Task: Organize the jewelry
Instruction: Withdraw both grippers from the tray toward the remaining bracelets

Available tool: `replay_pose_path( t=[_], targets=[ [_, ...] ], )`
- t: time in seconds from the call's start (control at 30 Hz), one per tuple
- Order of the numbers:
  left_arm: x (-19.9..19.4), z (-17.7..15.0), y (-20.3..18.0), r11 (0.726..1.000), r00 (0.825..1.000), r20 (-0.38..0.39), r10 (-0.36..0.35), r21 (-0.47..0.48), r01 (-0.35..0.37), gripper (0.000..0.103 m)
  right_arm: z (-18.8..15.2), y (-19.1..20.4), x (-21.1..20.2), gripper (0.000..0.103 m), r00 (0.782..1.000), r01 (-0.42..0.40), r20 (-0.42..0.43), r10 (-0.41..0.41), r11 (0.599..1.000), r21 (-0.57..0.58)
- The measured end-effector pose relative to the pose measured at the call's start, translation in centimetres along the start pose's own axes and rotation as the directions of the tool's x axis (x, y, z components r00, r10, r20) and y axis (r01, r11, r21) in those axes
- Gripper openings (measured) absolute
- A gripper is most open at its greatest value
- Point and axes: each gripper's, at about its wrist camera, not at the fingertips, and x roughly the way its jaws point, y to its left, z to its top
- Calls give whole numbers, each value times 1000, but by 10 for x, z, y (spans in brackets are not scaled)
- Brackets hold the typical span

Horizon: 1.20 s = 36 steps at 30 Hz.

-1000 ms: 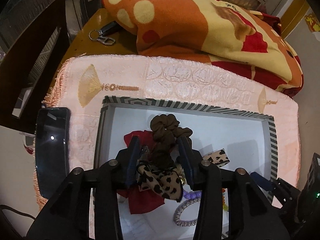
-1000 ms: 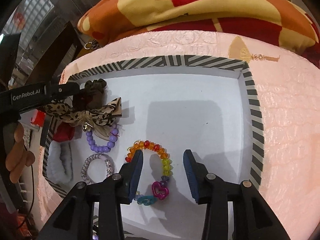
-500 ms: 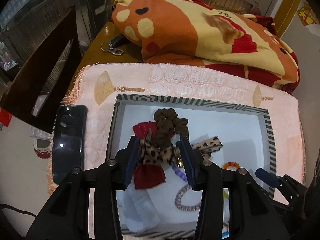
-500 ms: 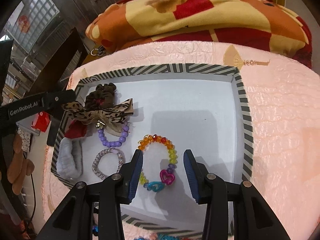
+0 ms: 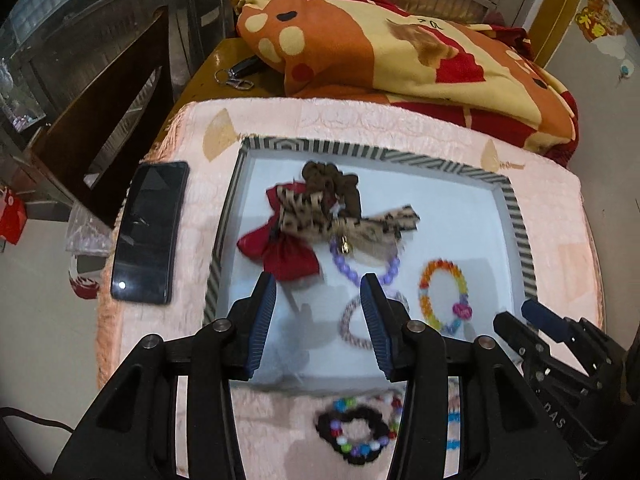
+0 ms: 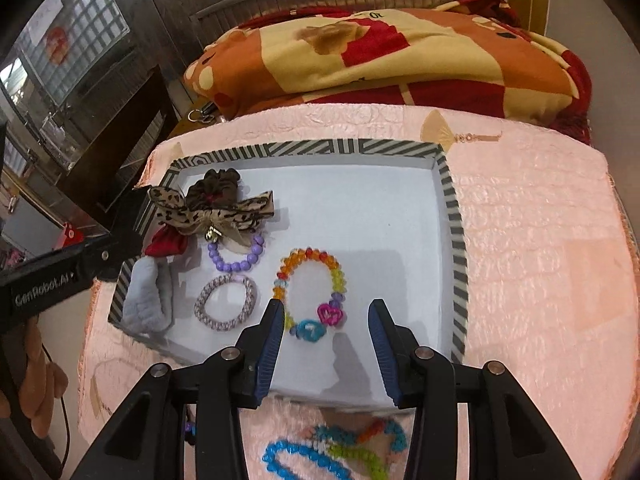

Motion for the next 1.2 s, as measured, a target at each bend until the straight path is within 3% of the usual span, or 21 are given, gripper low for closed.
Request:
replay_pose_path(
  t=[0.47,0.6,0.7,1.2],
  targets=[
    [-22,-62,-15,1000,999,-35,-13,-18,12,48,-44,-10,-31,43,1000,13,3,-14,1000,10],
    [-29,-76,-23,1000,999,-33,-18,-15,18,53,-56,-14,-40,51,1000,14,8,-14,1000,11],
    [-34,-88,-28,1000,999,-36,-23,-22,22,57,-63,-15,-45,52,1000,15,10,-15,1000,5],
    [-42,-135,-44,999,998,-60,-1,-36,-1,57,-98,-25,-62,53,1000,16,-4,-16,1000,-18]
  ],
)
